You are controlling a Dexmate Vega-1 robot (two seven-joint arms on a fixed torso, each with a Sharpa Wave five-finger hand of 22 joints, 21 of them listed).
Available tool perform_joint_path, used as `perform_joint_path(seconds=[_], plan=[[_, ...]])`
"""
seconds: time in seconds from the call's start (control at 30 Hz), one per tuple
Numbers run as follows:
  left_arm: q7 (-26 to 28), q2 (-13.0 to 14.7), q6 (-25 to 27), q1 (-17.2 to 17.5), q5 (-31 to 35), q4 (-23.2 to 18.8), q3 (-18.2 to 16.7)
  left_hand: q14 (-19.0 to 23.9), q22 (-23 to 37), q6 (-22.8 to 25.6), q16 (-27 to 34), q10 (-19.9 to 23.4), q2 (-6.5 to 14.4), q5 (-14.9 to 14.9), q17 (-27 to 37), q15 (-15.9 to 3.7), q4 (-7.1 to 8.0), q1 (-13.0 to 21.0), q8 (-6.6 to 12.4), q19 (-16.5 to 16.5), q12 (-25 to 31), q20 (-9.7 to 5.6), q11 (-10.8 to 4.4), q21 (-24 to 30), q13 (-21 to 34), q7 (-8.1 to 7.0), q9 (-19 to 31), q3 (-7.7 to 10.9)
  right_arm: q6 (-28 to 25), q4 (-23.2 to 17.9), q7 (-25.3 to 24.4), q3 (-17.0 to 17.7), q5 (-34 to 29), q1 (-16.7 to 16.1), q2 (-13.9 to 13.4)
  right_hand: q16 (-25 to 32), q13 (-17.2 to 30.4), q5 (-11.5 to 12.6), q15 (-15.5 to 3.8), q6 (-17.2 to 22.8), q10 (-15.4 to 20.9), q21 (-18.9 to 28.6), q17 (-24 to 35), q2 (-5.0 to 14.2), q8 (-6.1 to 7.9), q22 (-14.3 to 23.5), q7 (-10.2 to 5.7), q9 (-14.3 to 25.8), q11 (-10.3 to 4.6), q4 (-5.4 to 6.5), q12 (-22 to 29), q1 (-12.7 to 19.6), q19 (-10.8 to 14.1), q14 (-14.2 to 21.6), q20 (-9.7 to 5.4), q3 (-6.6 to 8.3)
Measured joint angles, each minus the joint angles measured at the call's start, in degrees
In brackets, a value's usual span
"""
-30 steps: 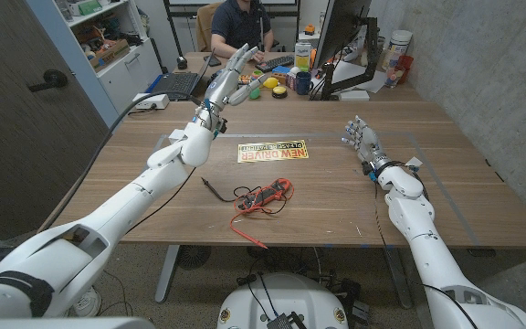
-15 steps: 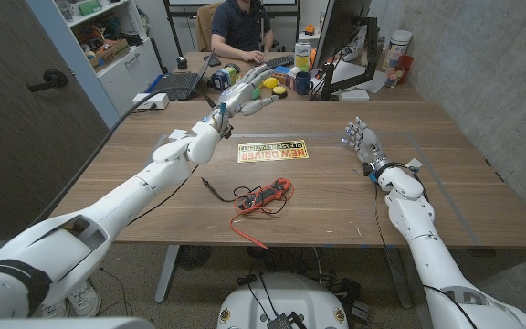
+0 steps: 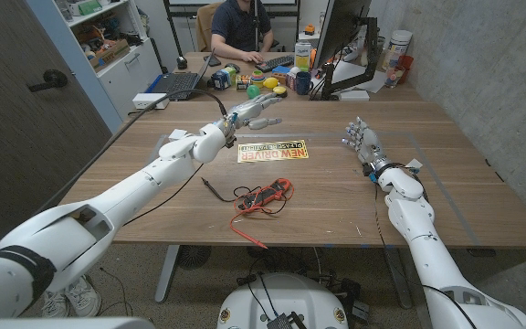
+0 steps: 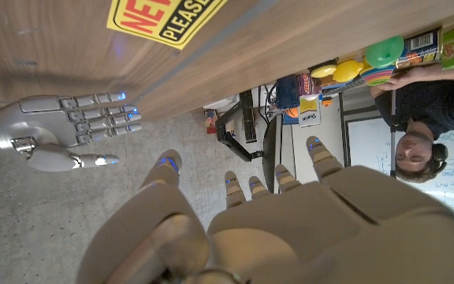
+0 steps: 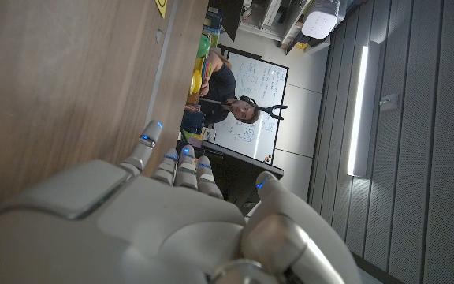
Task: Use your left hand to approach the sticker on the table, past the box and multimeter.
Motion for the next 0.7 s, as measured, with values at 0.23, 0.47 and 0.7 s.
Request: perform_joint_path(seconds=[0.23, 0.47, 0.7], plan=[[-4.50, -0.33, 0.68, -1.20, -0.42, 1.69, 2.14, 0.00, 0.00, -0.23, 0.00, 0.00, 0.22, 0.00, 0.00, 0.00, -0.43, 0.22, 0.00, 0.00, 0.00, 0.00, 0.00, 0.00, 0.00, 0.22, 0.00, -0.03, 0.01, -0.44, -0.11, -0.04, -0.02, -0.13, 0.01, 0.00, 0.00, 0.00, 0.31, 0.00, 0.13, -0.44, 0.00, 0.00, 0.00, 0.00, 0.00, 0.00, -0.13, 0.00, 0.00, 0.00, 0.00, 0.32, 0.00, 0.00], [-7.71, -0.66, 1.06, -2.10, -0.49, 3.22, 4.07, 0.00, 0.00, -0.86, 1.37, 0.08, 1.44, -0.86, 0.00, 0.00, -1.34, 1.77, -0.29, 0.36, 1.33, -0.35, 0.09, 0.68, 0.23, 0.21, -0.01, -0.06, -0.02, -0.63, -0.20, -0.12, -0.08, -0.14, 0.02, 0.00, 0.00, 0.00, 0.31, 0.00, 0.20, -0.44, 0.00, 0.02, 0.00, 0.00, 0.00, 0.00, -0.20, 0.00, 0.00, -0.01, 0.00, 0.31, 0.00, 0.00], [-9.67, -0.84, 1.74, -2.67, -0.17, 3.97, 5.44, 0.21, 0.00, -0.85, 1.60, 0.35, 1.63, -0.94, -0.01, -0.19, -2.00, 2.69, -0.18, 1.14, 1.33, -0.42, 0.79, 0.70, 0.29, 0.21, -0.01, 0.13, -0.03, -0.63, -0.23, -0.16, -0.13, -0.12, 0.02, -0.40, 0.00, 0.00, 0.31, 0.31, 0.20, -0.89, 0.00, 0.17, 0.00, 0.00, 0.31, 0.00, -0.20, 0.00, 0.00, -0.16, 0.00, 0.31, 0.00, 0.00]])
